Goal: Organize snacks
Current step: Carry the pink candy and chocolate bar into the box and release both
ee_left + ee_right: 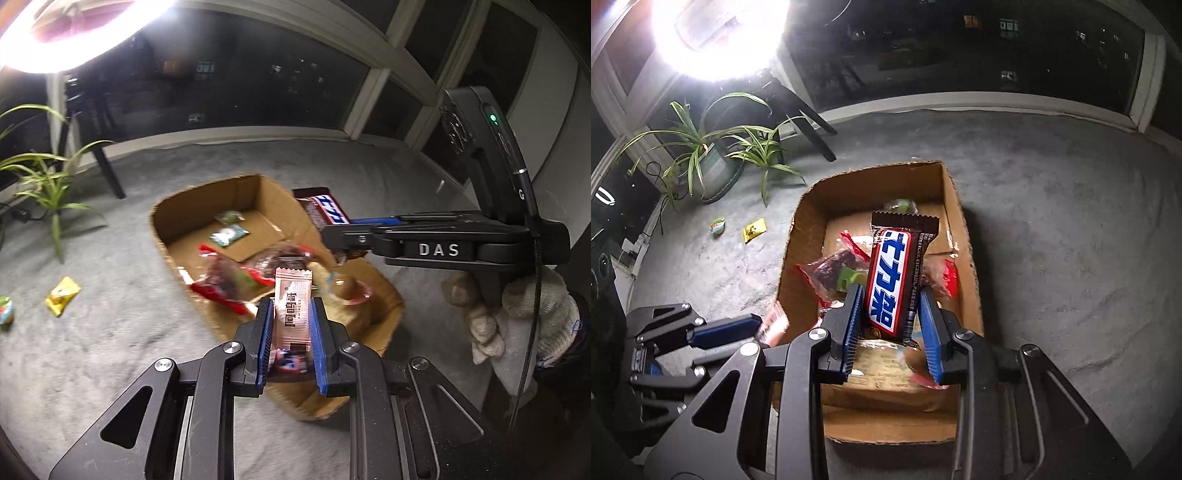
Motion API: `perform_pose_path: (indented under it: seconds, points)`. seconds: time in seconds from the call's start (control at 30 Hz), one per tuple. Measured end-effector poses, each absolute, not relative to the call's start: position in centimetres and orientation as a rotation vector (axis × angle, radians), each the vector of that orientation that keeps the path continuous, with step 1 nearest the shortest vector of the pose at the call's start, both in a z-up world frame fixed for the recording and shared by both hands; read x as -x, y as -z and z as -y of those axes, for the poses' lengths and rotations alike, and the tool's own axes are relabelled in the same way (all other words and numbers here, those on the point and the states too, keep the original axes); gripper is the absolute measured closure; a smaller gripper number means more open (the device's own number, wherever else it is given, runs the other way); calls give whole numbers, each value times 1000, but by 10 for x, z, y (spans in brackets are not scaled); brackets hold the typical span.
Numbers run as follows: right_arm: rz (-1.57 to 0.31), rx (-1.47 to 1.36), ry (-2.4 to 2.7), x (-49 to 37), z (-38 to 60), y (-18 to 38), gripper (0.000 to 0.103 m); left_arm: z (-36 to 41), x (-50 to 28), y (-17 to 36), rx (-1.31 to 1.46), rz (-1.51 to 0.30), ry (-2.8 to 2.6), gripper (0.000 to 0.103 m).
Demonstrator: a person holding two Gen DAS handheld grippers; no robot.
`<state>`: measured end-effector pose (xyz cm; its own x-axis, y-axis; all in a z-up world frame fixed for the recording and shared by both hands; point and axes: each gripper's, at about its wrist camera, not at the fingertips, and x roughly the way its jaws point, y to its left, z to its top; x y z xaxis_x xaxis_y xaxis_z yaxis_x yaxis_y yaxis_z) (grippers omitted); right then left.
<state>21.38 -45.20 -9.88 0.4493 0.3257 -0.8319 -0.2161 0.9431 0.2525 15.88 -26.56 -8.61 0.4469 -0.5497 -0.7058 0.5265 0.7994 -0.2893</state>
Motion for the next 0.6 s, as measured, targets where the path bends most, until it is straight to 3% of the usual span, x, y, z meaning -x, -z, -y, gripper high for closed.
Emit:
perform_pose_path:
  seconds: [0.27,0.3,0.37,0.6]
  points:
    - [-1035,-109,-330,-210,458,94,71,290,-154,89,-6,-896,680,80]
    - [-1032,-109,-331,-209,459,93,68,291,-154,89,-7,-897,675,76]
    - [-1021,-107,-321,-208,460,90,45,292,-153,89,-8,-897,654,53]
    - [-991,-107,-314,-204,457,78,43,280,-152,83,10,-883,630,53]
